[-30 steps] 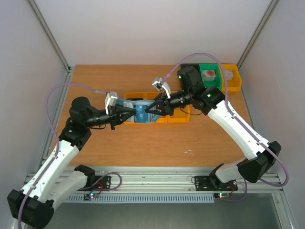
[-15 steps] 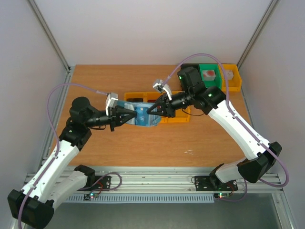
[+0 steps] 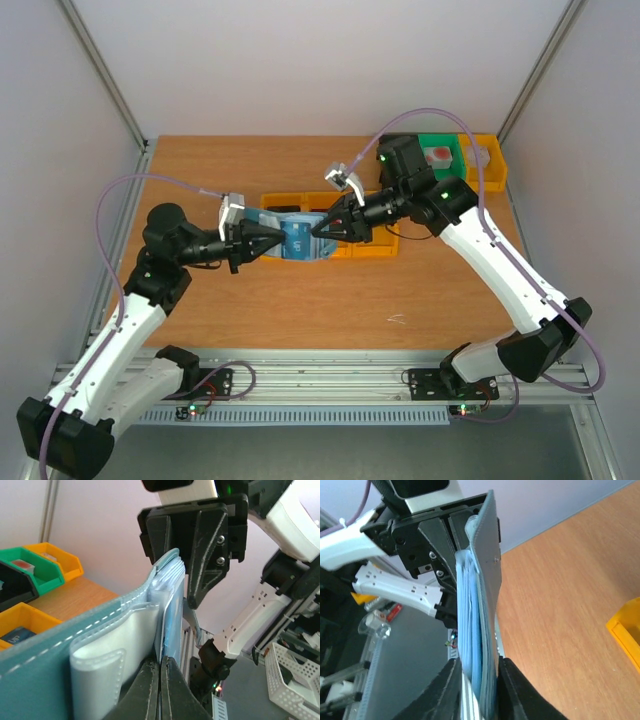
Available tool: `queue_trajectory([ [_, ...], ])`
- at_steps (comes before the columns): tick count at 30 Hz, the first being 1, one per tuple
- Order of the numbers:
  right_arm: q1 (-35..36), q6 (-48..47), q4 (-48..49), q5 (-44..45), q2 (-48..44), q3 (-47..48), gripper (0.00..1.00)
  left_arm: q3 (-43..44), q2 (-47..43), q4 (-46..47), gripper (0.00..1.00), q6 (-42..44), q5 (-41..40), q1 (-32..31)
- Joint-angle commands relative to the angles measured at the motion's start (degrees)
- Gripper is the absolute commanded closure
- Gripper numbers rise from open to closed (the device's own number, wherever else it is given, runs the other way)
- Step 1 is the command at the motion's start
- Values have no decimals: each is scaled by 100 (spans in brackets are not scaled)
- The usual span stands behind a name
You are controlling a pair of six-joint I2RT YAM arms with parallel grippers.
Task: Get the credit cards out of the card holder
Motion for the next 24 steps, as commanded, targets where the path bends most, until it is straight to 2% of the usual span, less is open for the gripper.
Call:
queue_trajectory([
  [1,-196,573,551,-289,-260,-362,75,-125,45,877,100,-451,-185,169],
  [4,-197,667,692,-291,-283,-473,70,-147,50,982,100,-564,-175,169],
  [8,-197,736,752,-179,-305,-504,71,-156,44,990,100,-551,-163,169],
  [13,-180,1133,1308,-334,-263,-693,67,-169,86,1095,100,-603,-228,168],
  [14,-172,1170,1393,-298,-267,-743,69,-169,96,1124,100,-634,-233,168],
  [19,-161,1151,1417,-213,-300,-803,96,-169,89,1140,100,-681,-242,172],
  [24,-161,1106,1415,-217,-349,-729,99,-166,132,1187,100,-631,-25,170],
])
